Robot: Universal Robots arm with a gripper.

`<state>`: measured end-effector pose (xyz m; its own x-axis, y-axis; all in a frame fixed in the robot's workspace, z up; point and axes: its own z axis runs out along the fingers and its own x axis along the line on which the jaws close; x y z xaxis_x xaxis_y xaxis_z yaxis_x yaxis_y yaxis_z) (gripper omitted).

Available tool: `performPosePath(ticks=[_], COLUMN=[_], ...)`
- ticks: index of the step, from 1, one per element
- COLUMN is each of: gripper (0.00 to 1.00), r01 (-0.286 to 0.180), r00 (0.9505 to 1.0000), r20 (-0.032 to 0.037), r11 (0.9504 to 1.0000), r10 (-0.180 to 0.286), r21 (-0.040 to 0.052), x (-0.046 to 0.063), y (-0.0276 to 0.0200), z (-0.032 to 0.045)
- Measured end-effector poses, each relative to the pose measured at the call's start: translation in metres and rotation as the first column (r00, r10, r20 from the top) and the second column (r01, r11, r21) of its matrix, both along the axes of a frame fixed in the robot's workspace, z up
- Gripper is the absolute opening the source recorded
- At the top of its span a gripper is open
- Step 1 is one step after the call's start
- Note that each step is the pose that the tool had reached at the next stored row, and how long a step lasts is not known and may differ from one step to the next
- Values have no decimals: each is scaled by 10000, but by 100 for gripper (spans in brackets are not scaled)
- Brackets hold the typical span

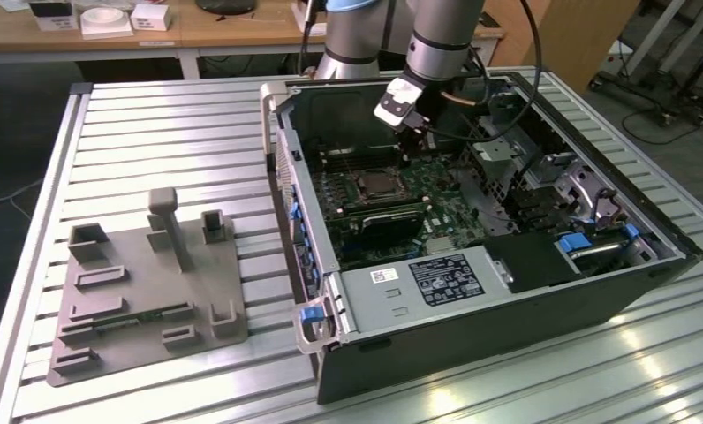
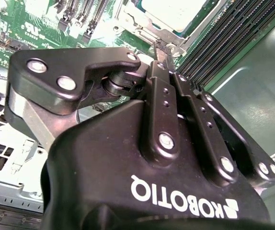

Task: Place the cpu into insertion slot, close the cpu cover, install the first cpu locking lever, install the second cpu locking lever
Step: 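Close the cpu cover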

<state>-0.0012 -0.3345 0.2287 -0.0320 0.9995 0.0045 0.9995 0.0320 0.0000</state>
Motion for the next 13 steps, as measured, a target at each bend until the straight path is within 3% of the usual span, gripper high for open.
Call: performPosePath(ticks=[13], gripper=[10], r01=[1], r00=[10000], r20=[0], r11=[10000], r10=[-1], r21=[-1], x=[-49], y=[0], z=[-15])
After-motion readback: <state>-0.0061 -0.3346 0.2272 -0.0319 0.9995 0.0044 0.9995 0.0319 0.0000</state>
